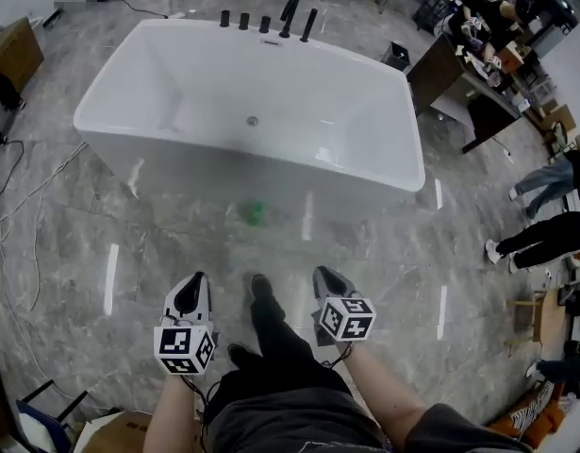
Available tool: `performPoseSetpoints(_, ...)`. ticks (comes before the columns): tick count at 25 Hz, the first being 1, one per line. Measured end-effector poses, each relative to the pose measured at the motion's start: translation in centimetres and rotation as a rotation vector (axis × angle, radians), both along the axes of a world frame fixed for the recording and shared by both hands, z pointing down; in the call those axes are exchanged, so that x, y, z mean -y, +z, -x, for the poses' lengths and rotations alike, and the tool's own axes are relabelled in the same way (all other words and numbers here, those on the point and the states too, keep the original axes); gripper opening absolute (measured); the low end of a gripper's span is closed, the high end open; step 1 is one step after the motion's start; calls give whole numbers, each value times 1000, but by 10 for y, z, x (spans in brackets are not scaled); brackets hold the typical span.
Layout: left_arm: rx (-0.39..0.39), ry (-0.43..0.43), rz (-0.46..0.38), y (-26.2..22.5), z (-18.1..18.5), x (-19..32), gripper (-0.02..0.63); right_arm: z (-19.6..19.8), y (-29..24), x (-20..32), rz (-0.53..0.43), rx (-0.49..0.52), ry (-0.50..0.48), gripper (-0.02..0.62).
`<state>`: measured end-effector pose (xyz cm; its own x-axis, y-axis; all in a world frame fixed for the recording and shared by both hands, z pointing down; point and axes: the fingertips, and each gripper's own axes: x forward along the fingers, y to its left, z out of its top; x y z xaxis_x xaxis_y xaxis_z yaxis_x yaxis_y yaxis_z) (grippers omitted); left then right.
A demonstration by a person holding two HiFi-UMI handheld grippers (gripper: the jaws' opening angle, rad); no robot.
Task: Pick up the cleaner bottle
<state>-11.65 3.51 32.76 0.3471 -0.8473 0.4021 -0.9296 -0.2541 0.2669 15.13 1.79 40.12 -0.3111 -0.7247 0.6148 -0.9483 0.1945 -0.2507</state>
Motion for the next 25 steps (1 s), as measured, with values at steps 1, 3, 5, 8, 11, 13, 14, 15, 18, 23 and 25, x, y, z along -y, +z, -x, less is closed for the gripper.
performPoseSetpoints(1,-7,3,3,7,2,7,18,7,10,11,-10,-1,-7,32)
performPoseSetpoints(3,-15,6,5,22,6,24,18,20,34,37,-28,-1,-16,32)
performPoseSetpoints(5,-18,4,11,43,9,43,18,29,60,62,-38,-3,-16,32)
performPoseSetpoints(8,-24,7,26,82,7,71,18,34,102,98,-35,-18,-2,32)
performPoseSetpoints(11,-6,12,35,125,5,104,18,36,143,132,-32,-35,19,32)
performPoseSetpoints(13,18,8,31,156,5,123,18,38,174,151,-24,-47,11,32)
performPoseSetpoints(14,26,6,33,173,5,133,18,38,191,158,-15,-51,2,32)
performPoseSetpoints(15,30,4,40,191,5,141,18,39,209,165,-3,-54,-7,34)
performPoseSetpoints(18,14,-5,71,245,9,166,18,38,267,181,33,-69,-28,118)
performPoseSetpoints(23,31,3,91,337,14,205,18,43,356,200,65,-66,-65,215)
performPoseSetpoints(25,37,8,98,367,14,218,18,48,386,208,57,-16,-47,280)
